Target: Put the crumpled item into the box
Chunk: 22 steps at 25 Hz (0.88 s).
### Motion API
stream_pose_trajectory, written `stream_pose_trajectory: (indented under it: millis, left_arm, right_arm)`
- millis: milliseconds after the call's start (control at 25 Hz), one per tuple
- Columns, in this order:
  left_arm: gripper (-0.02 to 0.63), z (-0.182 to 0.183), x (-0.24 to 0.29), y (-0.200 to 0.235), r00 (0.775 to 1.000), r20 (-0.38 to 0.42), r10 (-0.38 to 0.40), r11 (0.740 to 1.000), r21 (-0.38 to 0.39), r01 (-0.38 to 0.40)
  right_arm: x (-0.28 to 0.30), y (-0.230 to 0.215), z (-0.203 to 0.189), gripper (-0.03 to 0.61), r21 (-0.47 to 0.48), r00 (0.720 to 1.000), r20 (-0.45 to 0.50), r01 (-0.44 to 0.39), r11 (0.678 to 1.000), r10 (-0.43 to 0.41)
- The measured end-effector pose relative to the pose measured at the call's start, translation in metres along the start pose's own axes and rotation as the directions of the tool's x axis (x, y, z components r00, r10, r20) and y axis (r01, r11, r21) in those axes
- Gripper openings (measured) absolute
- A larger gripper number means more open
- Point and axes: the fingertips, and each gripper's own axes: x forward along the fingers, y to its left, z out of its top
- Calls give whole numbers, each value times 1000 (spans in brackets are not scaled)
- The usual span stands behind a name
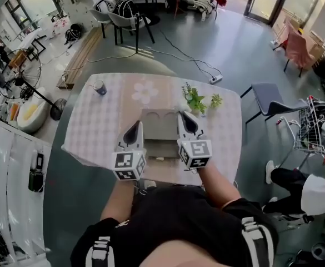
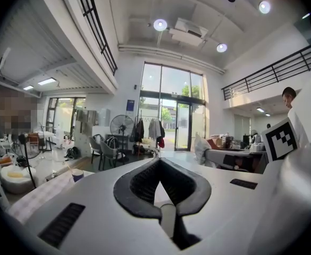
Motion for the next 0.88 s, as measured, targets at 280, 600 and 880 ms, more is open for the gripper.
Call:
stream_pose_trajectory:
  millis: [280,600,880]
  left_arm:
    - [2,-2,14,29,1000,-2,-24,1000,-19,24]
    - [2,-3,15,52,1000,-9,-10,1000,-27,9]
    - [2,-10,4,69,1000,-20,23,999,-36,-24]
  right_arm:
    - [22,3,-13,21,-27,998,-43,39,999,-40]
    - [41,13,-24,21,-35,997,-72,35,999,-38]
    - [53,45,-48,21,-50,991,-127,-40,998,34]
